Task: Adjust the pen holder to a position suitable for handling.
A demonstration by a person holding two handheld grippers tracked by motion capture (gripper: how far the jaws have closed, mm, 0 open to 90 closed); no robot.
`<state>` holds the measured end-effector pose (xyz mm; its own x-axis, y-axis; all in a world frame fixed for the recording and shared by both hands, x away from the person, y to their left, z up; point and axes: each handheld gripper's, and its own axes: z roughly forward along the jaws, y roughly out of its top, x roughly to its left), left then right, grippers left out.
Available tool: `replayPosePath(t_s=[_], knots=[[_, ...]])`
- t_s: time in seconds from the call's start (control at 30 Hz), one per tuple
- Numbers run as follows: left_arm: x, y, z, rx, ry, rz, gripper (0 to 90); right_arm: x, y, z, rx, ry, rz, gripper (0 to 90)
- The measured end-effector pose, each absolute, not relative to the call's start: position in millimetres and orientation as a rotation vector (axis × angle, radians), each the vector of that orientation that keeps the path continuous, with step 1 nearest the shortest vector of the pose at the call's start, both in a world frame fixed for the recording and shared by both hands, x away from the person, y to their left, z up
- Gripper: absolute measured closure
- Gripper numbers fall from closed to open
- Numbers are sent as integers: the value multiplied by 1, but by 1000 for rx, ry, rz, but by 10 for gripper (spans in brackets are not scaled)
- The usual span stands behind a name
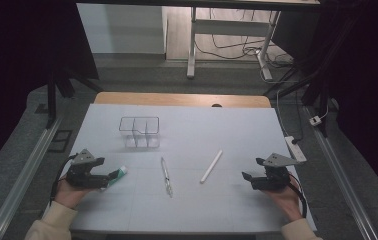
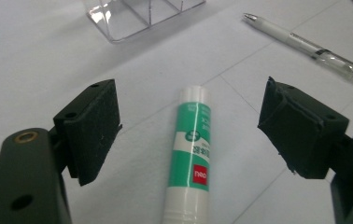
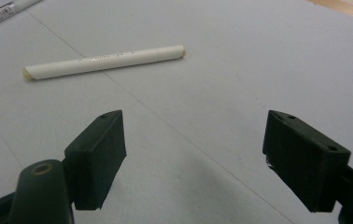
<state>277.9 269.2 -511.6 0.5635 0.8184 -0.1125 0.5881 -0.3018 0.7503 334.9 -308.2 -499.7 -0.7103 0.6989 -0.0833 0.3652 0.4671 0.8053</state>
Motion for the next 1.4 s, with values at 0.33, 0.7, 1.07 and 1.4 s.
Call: replayPosePath(t_s=[0.33,0.7,1.07,1.4], knots=[[293,273,-510,2011,1163,392,220,336,-306,-502,891,2322,1126,209],[314,279,-507,2001,1196,412,246,336,-306,-501,896,2321,1121,209],[327,287,-508,1997,1217,420,352,335,-305,-500,888,2327,1115,212],[343,288,-513,2016,1244,417,541,335,-304,-500,887,2328,1114,216]])
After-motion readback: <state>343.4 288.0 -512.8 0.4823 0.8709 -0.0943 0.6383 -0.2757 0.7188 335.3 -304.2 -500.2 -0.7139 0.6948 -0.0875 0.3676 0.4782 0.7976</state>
